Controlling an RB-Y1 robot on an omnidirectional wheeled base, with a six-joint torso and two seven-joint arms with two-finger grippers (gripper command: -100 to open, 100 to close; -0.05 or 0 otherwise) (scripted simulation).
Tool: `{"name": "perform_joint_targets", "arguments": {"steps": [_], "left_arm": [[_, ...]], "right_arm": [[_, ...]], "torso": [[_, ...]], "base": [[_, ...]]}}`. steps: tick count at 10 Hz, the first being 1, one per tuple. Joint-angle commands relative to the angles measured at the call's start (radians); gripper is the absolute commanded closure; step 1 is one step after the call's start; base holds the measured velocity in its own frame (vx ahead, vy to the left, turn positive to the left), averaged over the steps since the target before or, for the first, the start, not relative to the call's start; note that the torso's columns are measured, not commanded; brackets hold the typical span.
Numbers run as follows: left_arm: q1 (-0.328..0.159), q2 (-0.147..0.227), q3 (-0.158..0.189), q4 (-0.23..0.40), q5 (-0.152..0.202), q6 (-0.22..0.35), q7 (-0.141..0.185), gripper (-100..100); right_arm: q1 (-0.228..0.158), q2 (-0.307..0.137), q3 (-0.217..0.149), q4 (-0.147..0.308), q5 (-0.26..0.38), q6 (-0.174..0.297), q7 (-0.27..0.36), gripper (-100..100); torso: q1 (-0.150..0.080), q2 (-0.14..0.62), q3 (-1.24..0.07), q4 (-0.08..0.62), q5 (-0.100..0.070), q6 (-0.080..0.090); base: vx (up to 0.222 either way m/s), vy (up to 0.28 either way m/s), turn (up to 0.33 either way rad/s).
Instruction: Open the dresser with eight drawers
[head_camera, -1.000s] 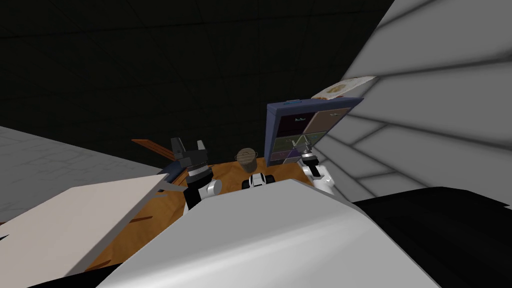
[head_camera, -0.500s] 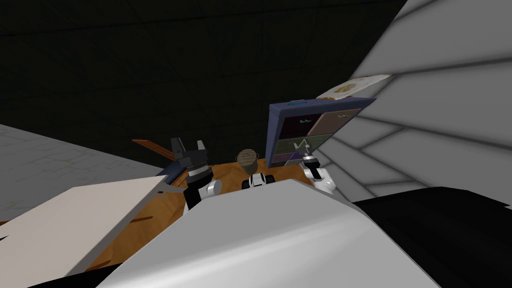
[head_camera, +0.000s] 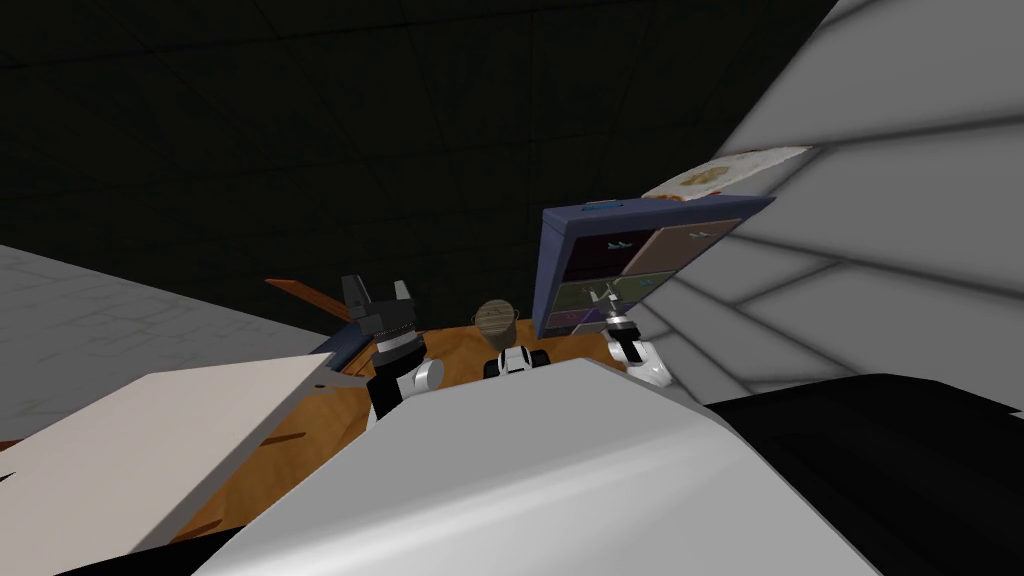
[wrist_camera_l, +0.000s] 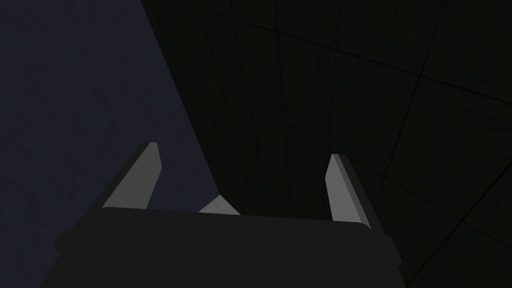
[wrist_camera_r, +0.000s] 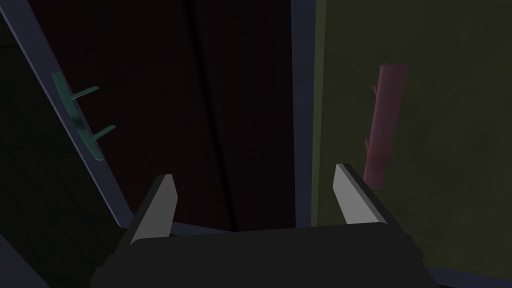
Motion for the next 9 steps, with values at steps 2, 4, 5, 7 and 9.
{"name": "perform_joint_targets", "arguments": {"steps": [2,4,5,7,9], "left_arm": [[0.000,0.000,0.000,0.000,0.000,0.000,0.000,0],[0.000,0.000,0.000,0.000,0.000,0.000,0.000,0],[0.000,0.000,0.000,0.000,0.000,0.000,0.000,0],[0.000,0.000,0.000,0.000,0.000,0.000,0.000,0],[0.000,0.000,0.000,0.000,0.000,0.000,0.000,0]], "right_arm": [[-0.001,0.043,-0.033,0.049,0.033,-0.013,0.083,-100],[-0.002,0.100,-0.057,0.083,0.058,-0.021,0.138,-100],[-0.002,0.134,-0.066,0.096,0.067,-0.024,0.159,-100],[-0.001,0.200,-0.077,0.113,0.078,-0.028,0.184,-100],[-0.003,0.207,-0.078,0.116,0.078,-0.029,0.184,-100]], "torso": [[0.000,-0.001,-0.001,0.000,0.000,0.000],[0.000,0.000,0.000,0.000,0.000,0.000],[0.000,0.000,0.000,0.000,0.000,0.000],[0.000,0.000,0.000,0.000,0.000,0.000],[0.000,0.001,0.001,0.000,0.000,0.000]], "base": [[0.072,0.001,0.033],[0.059,-0.004,0.029],[0.057,-0.006,0.030],[0.046,-0.001,0.018],[0.016,0.004,0.004]]}}
